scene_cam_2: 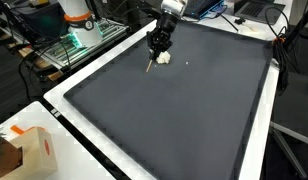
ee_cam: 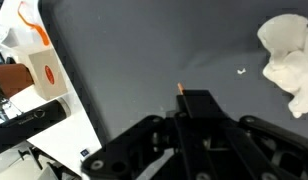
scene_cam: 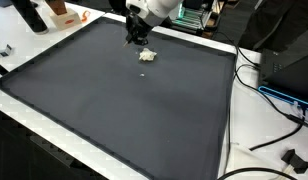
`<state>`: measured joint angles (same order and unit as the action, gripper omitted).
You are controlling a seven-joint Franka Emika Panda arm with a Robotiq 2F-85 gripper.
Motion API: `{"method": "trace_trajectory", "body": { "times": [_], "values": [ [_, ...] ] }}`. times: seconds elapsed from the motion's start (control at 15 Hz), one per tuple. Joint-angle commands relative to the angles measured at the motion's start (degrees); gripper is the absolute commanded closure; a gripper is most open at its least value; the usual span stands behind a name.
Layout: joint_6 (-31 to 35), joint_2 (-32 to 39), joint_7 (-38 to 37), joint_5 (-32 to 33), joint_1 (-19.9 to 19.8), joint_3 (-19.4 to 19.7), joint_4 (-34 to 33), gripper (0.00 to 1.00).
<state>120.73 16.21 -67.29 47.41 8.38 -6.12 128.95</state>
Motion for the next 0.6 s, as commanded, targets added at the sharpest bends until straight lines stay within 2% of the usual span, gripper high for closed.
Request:
{"method": "trace_trajectory", "body": {
  "times": [0.0, 0.53],
  "values": [
    [3.89, -2.04, 4.1, -3.12, -0.97, 0.77, 1.49, 0.97],
    [8.19, -7.66, 16.05, -15.07, -2.63, 1.54, 3.11, 0.97]
  ]
}}
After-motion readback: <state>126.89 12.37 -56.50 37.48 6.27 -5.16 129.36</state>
